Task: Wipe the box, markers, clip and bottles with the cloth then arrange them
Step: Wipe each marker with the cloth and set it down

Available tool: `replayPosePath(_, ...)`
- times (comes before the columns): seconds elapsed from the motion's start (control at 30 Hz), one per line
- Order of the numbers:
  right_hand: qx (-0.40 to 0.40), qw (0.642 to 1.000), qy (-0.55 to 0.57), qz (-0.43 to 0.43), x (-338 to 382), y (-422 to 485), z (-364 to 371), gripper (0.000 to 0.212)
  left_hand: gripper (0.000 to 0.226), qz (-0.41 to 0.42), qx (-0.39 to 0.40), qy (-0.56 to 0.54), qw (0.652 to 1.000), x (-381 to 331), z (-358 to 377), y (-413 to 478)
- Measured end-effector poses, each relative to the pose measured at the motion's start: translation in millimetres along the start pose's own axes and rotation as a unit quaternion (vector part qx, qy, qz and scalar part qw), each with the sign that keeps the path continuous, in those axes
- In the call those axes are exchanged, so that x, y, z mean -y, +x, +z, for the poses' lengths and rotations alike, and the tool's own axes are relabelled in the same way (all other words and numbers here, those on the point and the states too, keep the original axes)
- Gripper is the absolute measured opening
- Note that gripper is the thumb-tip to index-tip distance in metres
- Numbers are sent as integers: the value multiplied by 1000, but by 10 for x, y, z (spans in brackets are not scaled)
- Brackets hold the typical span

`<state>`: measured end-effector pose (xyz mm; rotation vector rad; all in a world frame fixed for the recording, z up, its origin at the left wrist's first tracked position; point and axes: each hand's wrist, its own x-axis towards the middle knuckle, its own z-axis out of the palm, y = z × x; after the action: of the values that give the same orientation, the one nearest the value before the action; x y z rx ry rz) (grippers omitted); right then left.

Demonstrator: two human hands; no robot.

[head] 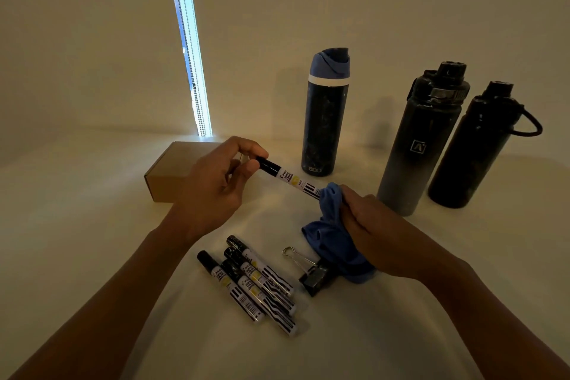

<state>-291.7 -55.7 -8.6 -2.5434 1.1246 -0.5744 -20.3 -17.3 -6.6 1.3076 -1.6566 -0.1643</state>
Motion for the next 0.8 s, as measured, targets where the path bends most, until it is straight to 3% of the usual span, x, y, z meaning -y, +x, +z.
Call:
replayPosePath(0.13, -49, 998, -28, -16, -105, 28, -63, 27, 17, -20, 5, -37, 999, 11, 64, -39)
replayPosePath(0.33, -60, 994, -77, -48, -144, 29, -125, 25, 25, -43, 1, -133, 990, 28, 143, -54)
replayPosePath(0.47, -31, 995, -91, -12, -265, 54, -111, 38, 25, -45, 13, -113, 993, 70, 154, -60)
replayPosePath(0.67, -65, 994, -48, -67, -330, 44, -102, 34, 15, -63, 32, -54, 996, 109, 84, -54)
replayPosePath(0.8, -112, 991, -66, -43, -316, 49, -89, 22, 10, -75, 48, -33, 996, 168, 48, -43)
